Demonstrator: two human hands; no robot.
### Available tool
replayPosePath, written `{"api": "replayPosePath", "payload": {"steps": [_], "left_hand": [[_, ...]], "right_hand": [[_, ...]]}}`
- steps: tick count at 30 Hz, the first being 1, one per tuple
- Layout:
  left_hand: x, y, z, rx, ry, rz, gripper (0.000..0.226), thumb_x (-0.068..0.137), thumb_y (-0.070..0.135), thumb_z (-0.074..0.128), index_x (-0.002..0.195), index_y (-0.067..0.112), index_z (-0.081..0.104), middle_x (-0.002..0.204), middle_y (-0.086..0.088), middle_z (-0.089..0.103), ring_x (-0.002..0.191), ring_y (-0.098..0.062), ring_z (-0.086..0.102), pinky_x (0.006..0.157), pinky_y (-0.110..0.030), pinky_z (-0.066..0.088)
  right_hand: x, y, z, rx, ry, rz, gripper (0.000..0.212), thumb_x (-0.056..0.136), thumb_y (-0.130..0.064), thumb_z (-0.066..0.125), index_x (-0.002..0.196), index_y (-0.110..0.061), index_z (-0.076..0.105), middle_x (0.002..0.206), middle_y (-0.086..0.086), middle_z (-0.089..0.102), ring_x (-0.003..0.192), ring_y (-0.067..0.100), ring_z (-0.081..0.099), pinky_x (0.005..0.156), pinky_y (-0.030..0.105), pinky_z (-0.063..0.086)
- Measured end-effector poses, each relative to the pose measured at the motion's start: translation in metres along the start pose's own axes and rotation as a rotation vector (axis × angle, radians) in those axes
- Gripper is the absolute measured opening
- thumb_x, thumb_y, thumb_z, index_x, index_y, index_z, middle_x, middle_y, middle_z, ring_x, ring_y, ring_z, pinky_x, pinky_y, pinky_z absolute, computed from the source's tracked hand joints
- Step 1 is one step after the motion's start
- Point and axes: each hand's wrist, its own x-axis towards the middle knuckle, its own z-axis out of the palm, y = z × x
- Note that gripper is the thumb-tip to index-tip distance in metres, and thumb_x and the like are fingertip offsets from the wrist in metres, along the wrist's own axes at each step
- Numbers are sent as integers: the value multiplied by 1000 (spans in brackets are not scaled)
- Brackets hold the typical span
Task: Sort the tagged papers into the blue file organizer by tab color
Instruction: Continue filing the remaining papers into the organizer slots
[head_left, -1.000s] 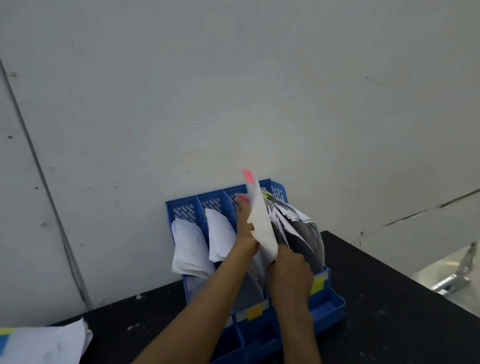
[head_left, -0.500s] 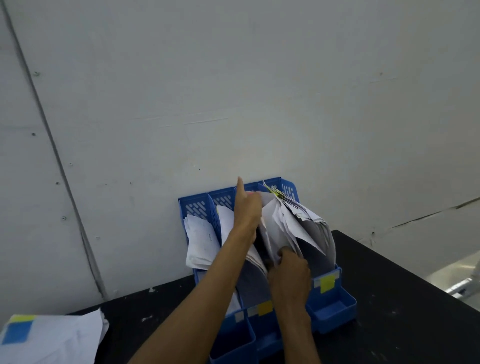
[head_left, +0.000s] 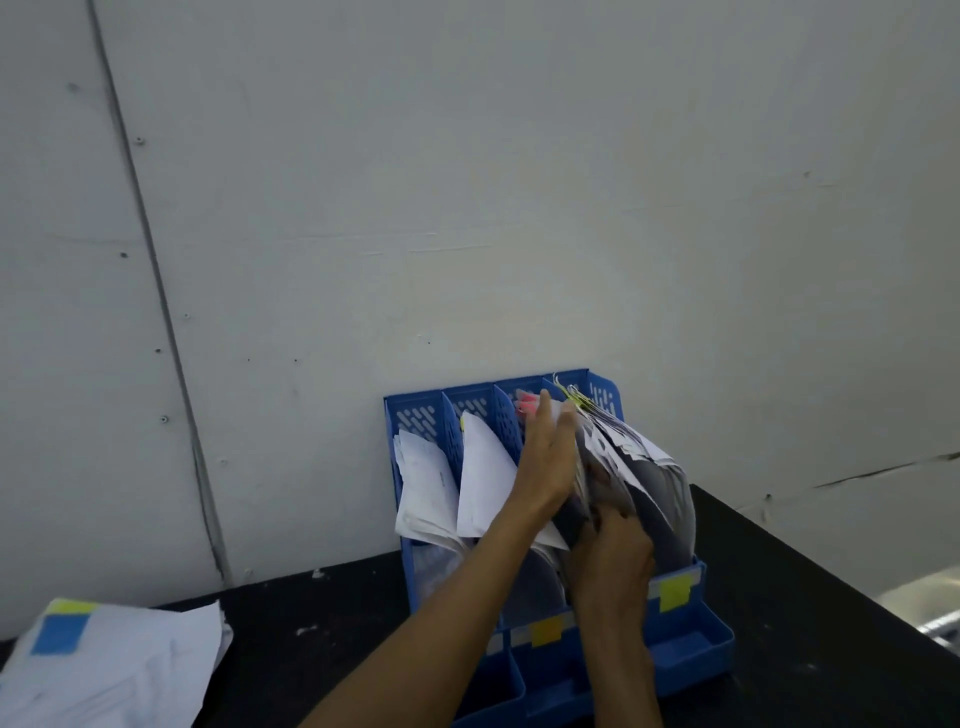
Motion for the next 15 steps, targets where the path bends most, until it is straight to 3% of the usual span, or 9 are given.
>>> {"api": "replayPosePath", "payload": {"steps": [6, 9, 12, 15], "left_hand": [[1, 9, -9, 20, -30, 103, 57, 106, 34, 30, 155, 27, 2, 162, 1, -9, 149, -14, -9, 121, -39, 6], [-15, 12, -28, 9, 24, 161, 57, 104, 39, 34, 154, 31, 10, 162, 4, -8, 149, -10, -5, 121, -35, 9], [-41, 17, -69, -41, 121, 233, 49, 103, 42, 36, 150, 34, 26, 162, 9, 5, 145, 0, 7, 118, -28, 13], [-76, 8, -133, -42, 311, 299, 42, 103, 33, 41, 145, 28, 40, 159, 7, 21, 144, -1, 19, 117, -22, 18]], "right_hand": [[2, 10, 17, -21, 65, -122, 9, 81, 8, 63, 89, 10, 66, 87, 29, 64, 79, 43, 62, 70, 43, 52], [1, 5, 13, -58, 106, -148, 16, 80, 5, 65, 95, 12, 64, 90, 30, 64, 81, 44, 62, 69, 47, 54], [2, -14, -6, 28, 168, -140, 31, 83, -13, 62, 109, 5, 62, 98, 29, 63, 89, 44, 60, 75, 48, 51], [-11, -49, -25, 111, 218, -185, 55, 79, -37, 41, 112, 2, 62, 98, 29, 63, 90, 45, 58, 79, 49, 49]]}}
